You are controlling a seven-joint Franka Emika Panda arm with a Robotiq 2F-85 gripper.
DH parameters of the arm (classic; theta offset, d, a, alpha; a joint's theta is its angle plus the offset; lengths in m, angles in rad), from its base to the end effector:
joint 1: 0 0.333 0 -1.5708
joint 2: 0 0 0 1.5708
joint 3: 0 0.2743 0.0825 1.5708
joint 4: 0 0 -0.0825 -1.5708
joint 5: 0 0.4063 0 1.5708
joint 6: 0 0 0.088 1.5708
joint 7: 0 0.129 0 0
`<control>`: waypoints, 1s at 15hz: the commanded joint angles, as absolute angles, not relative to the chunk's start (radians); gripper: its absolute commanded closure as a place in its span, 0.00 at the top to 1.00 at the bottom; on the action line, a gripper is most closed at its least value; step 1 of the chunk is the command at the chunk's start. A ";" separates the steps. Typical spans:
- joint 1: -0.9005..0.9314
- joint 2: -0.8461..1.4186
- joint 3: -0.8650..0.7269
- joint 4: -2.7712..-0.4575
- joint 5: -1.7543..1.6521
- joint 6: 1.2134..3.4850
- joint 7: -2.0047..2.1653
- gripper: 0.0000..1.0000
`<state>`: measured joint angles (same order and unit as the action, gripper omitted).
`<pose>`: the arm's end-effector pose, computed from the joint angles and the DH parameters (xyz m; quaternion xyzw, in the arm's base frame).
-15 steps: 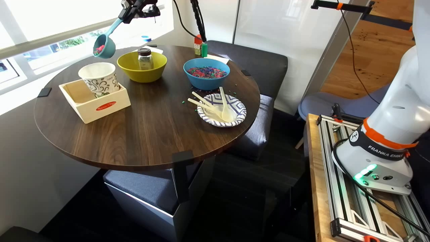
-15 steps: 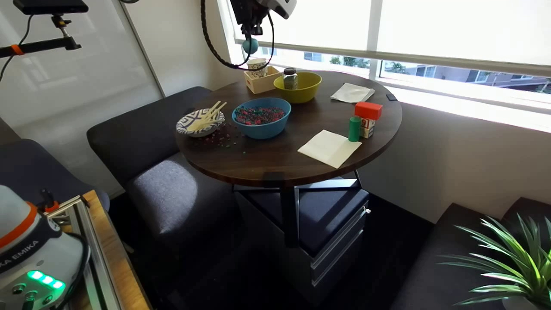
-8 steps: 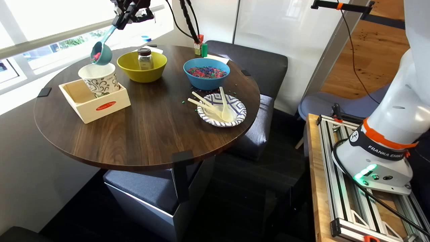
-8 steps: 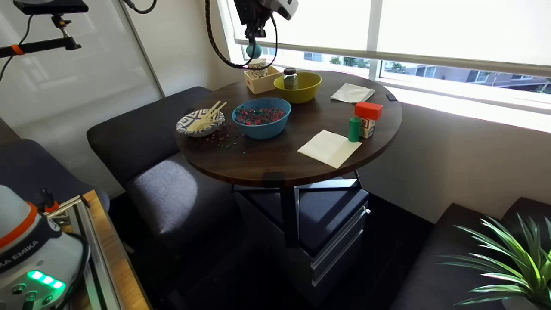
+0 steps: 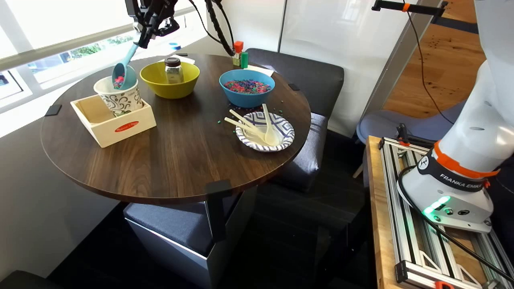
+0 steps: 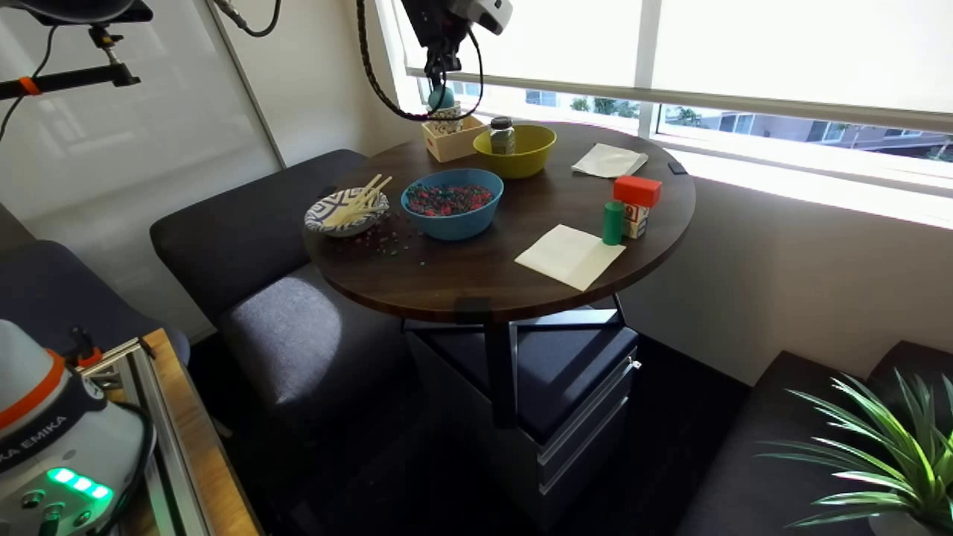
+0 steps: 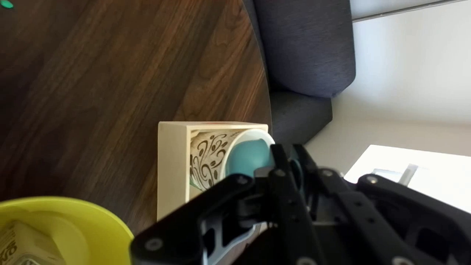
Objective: Use the blue measuring cup to place some cereal from the blue bowl into the coffee cup.
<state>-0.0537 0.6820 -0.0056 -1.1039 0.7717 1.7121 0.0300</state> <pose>0.7402 0.0377 0.3843 -0.9227 0.1075 0.0289 0.3692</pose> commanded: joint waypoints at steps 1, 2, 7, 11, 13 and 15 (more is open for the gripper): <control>-0.031 0.707 0.008 -1.065 0.664 1.762 0.028 0.02; -0.028 0.706 0.017 -1.068 0.646 1.776 0.021 0.02; -0.017 0.688 0.070 -1.095 0.562 1.844 -0.070 0.02; -0.016 0.664 0.095 -1.122 0.478 1.834 -0.139 0.02; -0.010 0.652 0.089 -1.135 0.410 1.861 -0.178 0.02; -0.007 0.639 0.089 -1.150 0.360 1.903 -0.223 0.02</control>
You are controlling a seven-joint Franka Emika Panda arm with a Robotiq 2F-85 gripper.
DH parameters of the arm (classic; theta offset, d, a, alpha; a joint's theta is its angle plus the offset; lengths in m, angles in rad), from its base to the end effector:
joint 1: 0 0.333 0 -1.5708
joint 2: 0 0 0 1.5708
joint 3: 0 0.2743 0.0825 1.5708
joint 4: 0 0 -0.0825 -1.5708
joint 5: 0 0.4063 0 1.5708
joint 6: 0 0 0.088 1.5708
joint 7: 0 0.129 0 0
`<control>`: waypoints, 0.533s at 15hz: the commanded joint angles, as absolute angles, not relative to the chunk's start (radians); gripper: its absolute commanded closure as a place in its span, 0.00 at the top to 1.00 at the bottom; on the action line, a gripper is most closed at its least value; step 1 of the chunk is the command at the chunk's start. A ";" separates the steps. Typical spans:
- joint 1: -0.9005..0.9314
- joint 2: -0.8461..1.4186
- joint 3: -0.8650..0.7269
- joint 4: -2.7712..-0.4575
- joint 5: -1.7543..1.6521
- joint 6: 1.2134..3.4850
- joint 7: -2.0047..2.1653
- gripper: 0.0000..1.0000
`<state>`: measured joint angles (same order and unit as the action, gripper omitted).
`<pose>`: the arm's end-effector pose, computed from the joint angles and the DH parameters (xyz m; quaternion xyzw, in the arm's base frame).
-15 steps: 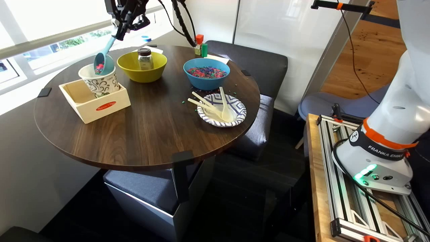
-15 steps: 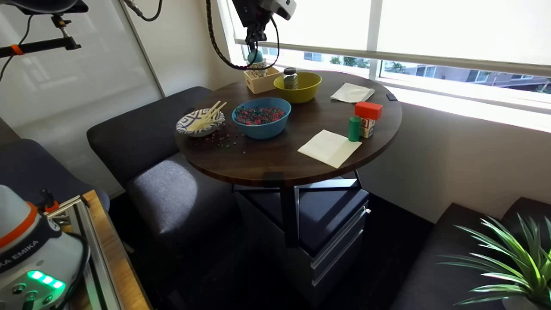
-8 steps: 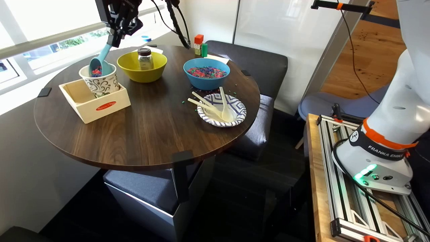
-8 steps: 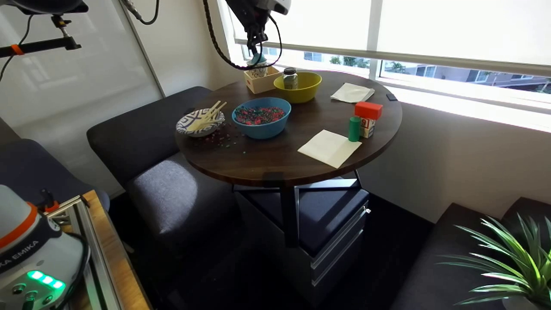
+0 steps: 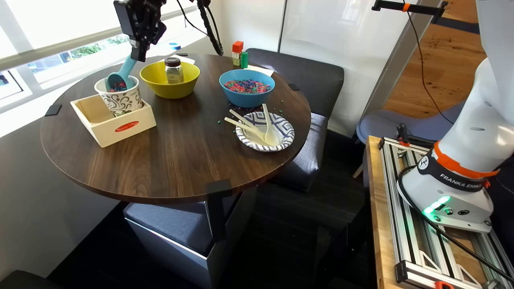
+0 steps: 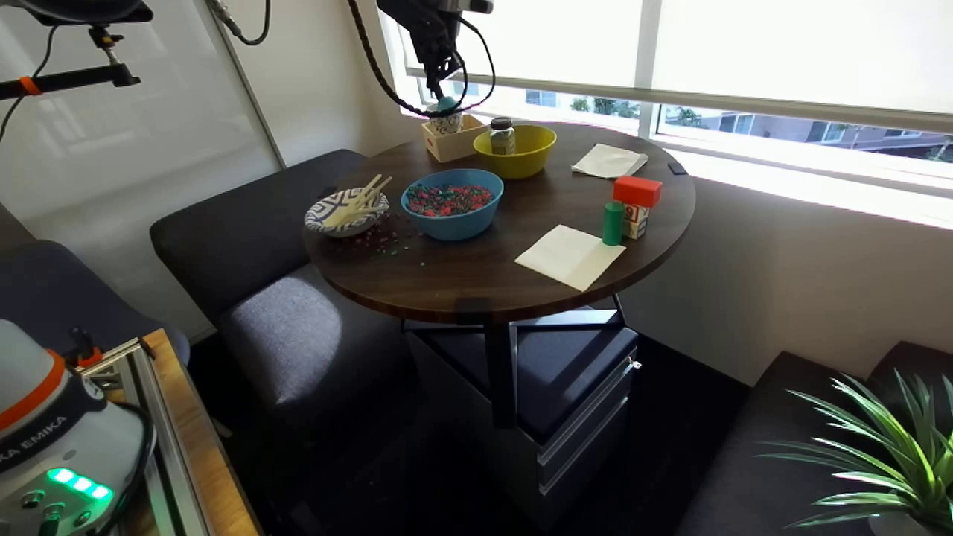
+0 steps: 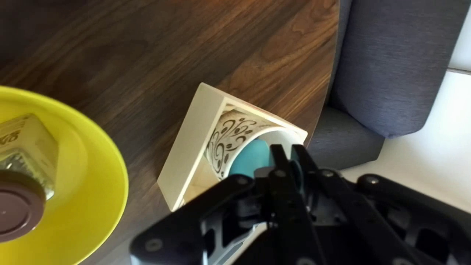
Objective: Use the blue measuring cup to place some cereal from the blue bowl into the coffee cup.
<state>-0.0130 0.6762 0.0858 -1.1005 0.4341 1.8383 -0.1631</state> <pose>0.7450 0.0803 0.3824 -0.9699 -0.0543 -0.0424 0.2335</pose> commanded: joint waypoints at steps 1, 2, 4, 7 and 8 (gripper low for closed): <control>-0.010 0.636 0.094 -1.158 0.351 1.929 -0.240 0.02; -0.013 0.631 0.100 -1.166 0.347 1.957 -0.254 0.02; -0.002 0.620 0.090 -1.191 0.362 2.015 -0.298 0.02; -0.019 0.592 0.128 -1.236 0.348 2.056 -0.335 0.02; -0.022 0.580 0.134 -1.254 0.352 2.059 -0.344 0.02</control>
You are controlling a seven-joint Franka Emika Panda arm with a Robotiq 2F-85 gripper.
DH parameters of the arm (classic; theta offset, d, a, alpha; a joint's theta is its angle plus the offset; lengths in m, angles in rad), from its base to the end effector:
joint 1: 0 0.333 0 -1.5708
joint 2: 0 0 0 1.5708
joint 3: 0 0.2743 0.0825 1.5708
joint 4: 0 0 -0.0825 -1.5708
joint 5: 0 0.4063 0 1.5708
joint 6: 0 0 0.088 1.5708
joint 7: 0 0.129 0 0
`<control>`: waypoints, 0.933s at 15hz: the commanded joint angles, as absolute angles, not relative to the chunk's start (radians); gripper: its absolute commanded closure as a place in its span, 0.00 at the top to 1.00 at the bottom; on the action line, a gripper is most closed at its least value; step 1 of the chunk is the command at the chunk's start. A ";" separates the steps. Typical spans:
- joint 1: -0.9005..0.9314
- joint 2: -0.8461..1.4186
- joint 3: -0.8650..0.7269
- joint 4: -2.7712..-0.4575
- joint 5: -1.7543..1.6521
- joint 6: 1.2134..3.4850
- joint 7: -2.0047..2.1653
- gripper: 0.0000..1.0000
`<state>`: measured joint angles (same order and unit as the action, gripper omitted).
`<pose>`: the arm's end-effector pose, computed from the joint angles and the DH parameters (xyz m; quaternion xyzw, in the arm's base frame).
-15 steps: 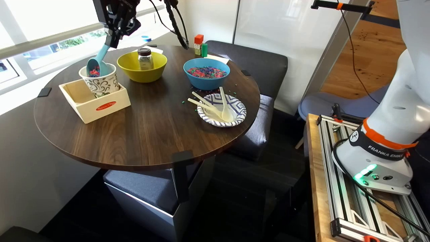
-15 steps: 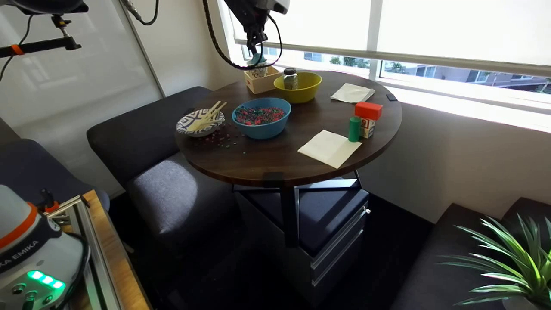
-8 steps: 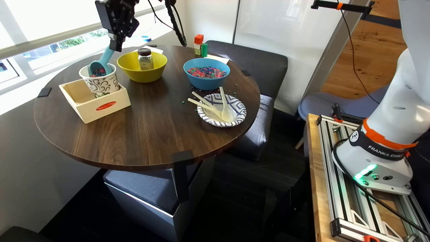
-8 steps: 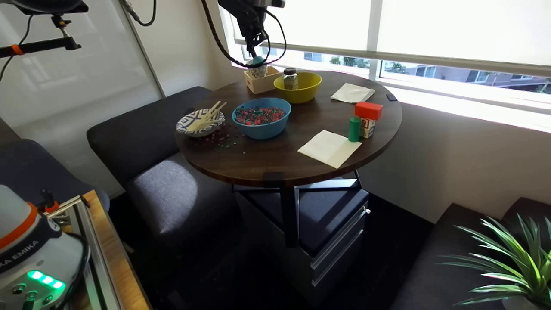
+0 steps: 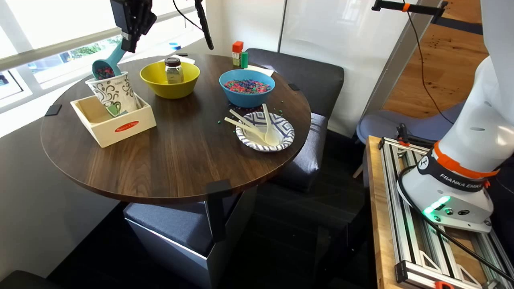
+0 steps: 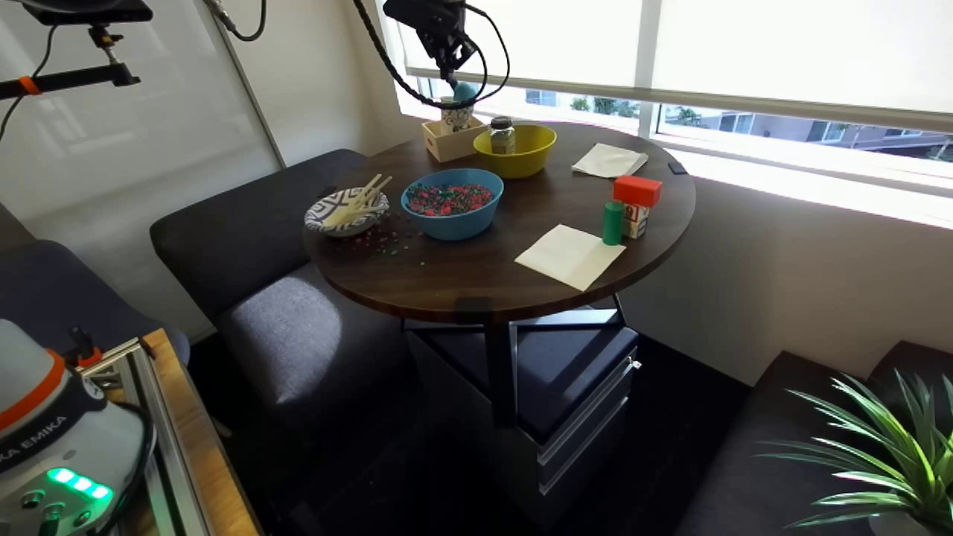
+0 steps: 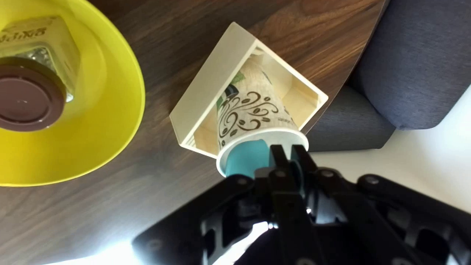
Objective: Use the blue measuring cup to place some cereal from the blue bowl into the coffee cup.
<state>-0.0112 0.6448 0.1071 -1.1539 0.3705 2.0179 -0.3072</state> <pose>0.7563 0.0810 0.3934 -0.9653 -0.1211 -0.1299 0.1914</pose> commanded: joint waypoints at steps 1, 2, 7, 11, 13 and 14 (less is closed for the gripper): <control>-0.024 0.569 0.138 -1.271 0.354 2.058 -0.352 0.02; -0.024 0.556 0.138 -1.288 0.351 2.062 -0.355 0.02; -0.031 0.489 0.134 -1.389 0.354 2.127 -0.392 0.02; -0.029 0.442 0.138 -1.493 0.346 2.258 -0.452 0.02; -0.029 0.420 0.141 -1.542 0.341 2.301 -0.473 0.02; -0.032 0.408 0.144 -1.568 0.342 2.314 -0.480 0.02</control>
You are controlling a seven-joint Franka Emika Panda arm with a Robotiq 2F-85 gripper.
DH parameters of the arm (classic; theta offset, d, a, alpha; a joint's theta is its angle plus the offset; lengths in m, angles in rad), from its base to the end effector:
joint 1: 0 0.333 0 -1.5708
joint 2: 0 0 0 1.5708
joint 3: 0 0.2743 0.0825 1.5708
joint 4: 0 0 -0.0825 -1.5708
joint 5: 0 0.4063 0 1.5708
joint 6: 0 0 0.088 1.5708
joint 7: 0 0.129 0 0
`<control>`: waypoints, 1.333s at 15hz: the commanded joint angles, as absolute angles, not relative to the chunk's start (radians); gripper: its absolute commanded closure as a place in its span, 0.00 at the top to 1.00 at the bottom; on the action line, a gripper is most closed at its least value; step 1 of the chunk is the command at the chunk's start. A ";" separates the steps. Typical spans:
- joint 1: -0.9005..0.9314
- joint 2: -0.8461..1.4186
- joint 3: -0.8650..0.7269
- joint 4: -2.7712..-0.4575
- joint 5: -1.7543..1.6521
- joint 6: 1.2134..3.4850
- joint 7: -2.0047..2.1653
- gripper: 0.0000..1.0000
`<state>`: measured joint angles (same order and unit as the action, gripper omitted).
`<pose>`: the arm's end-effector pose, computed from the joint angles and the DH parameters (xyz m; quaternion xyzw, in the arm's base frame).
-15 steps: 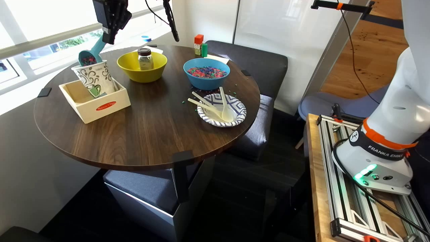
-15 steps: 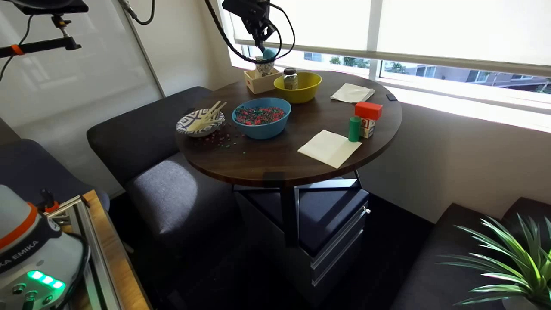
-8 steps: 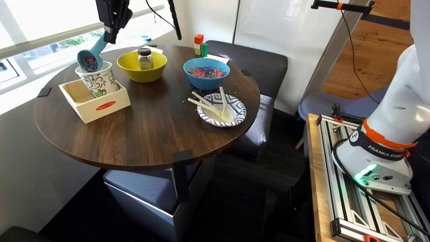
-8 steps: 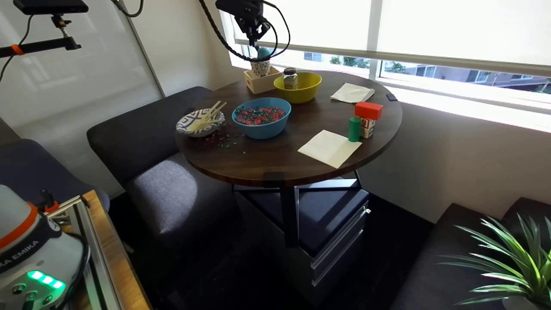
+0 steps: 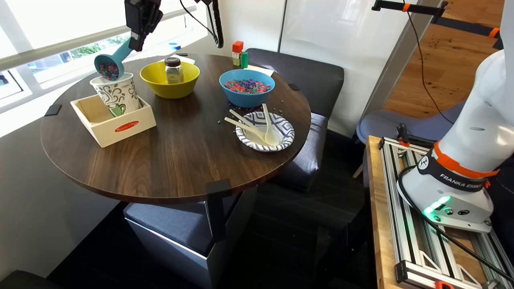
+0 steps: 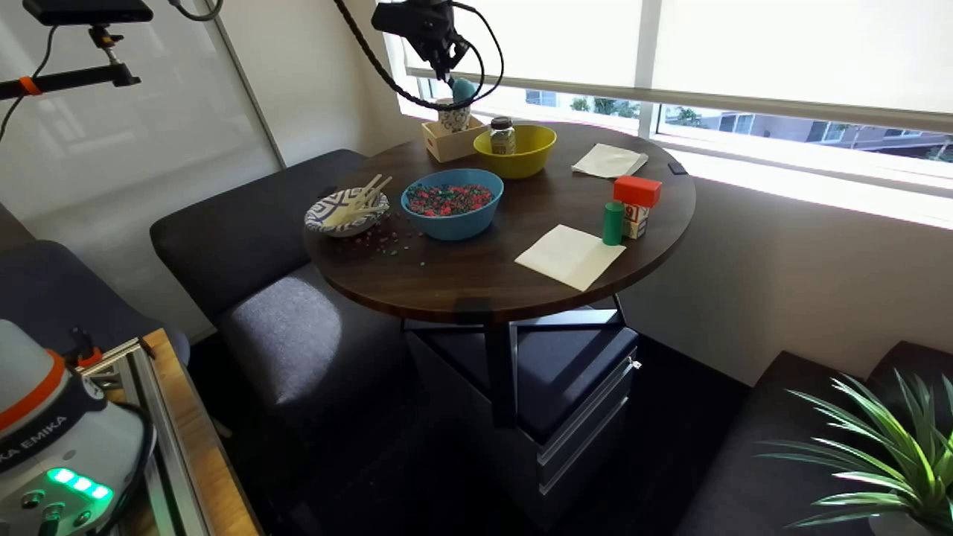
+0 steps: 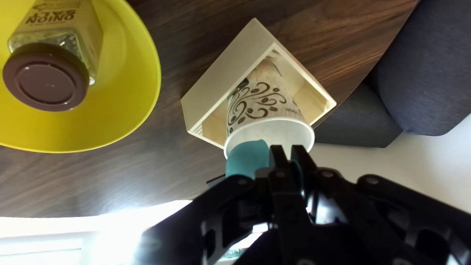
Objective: Use the blue measuring cup to place some cereal from the blue bowl into the coffee cup.
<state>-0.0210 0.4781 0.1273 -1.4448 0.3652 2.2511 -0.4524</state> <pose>0.7307 0.0804 0.3882 -0.9546 -0.1689 -0.1904 0.1547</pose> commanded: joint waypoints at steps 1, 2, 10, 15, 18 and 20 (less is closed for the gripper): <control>-0.033 0.395 0.145 -1.593 0.341 2.325 -0.483 0.02; -0.035 0.382 0.147 -1.618 0.344 2.336 -0.490 0.02; -0.043 0.257 0.174 -1.823 0.380 2.467 -0.607 0.02; -0.025 0.218 0.193 -1.904 0.377 2.560 -0.665 0.02; -0.013 0.215 0.207 -1.935 0.364 2.648 -0.703 0.02; -0.008 0.219 0.213 -1.948 0.350 2.700 -0.713 0.02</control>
